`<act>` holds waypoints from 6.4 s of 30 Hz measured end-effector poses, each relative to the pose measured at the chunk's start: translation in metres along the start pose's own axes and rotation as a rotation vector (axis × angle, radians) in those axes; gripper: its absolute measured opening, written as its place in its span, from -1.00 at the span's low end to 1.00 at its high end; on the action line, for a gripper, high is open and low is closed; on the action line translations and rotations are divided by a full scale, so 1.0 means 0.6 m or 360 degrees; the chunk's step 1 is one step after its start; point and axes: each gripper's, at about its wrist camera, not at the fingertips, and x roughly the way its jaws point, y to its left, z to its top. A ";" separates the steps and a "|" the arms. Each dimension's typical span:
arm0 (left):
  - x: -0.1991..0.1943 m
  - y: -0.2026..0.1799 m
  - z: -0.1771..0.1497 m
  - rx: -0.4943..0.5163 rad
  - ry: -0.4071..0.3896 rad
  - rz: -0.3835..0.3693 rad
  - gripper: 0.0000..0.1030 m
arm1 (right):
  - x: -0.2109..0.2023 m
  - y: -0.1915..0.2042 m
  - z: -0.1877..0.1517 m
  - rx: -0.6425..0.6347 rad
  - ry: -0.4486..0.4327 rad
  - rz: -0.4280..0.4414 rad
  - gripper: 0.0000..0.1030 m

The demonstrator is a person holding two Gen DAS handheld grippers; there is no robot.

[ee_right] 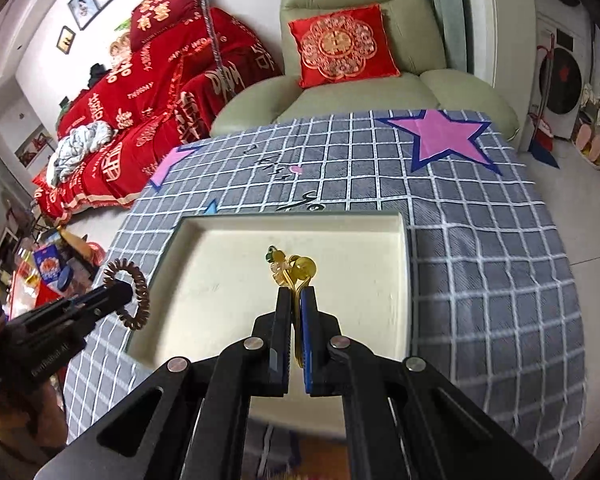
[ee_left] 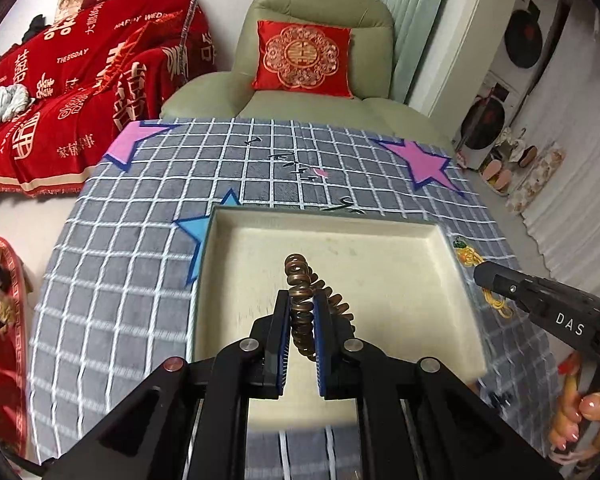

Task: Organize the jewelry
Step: 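Carry both bracelets into the tray and open both tools to release them, then withdraw both tools from the tray back toward the remaining jewelry, then grasp the green bangle with the left tool while the right tool grasps the black hair clip, then carry the bangle and hair clip into the tray and open both tools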

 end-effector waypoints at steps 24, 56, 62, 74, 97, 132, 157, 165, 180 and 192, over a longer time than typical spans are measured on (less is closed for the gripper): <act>0.178 -0.005 0.005 0.0149 0.0140 0.0318 -0.63 | 0.189 -0.030 0.005 0.0059 0.0183 -0.0075 -0.13; -0.140 -0.045 -0.152 0.0081 -0.0134 0.0187 1.00 | -0.110 0.009 -0.125 0.0101 -0.0150 0.0069 0.80; -0.205 -0.046 -0.240 0.0081 -0.0168 0.0268 1.00 | -0.186 0.014 -0.193 0.0130 -0.0285 0.0105 1.00; -0.267 -0.022 -0.379 -0.0004 -0.0156 0.0293 1.00 | -0.285 0.014 -0.320 0.0124 -0.0302 0.0021 1.00; -0.205 -0.071 -0.453 0.0078 -0.0032 0.0206 1.00 | -0.224 -0.016 -0.500 0.0132 -0.0051 -0.0206 1.00; -0.112 -0.110 -0.421 0.0372 0.0086 0.0108 0.36 | -0.129 0.051 -0.506 -0.0308 0.0103 -0.0297 0.62; -0.145 -0.076 -0.415 0.0234 0.0065 -0.0029 -0.65 | -0.138 0.068 -0.484 -0.0339 0.0055 -0.0229 -0.41; -0.189 -0.069 -0.387 0.0205 -0.0027 -0.0035 -0.65 | -0.170 0.053 -0.462 -0.0238 0.0013 -0.0163 -0.41; -0.232 -0.037 -0.259 0.0104 -0.0155 0.0019 -0.65 | -0.215 0.049 -0.317 -0.0224 -0.0132 -0.0116 -0.41; -0.152 -0.023 -0.108 0.0093 -0.0142 0.0101 -0.65 | -0.154 0.036 -0.134 -0.0244 -0.0125 -0.0119 -0.41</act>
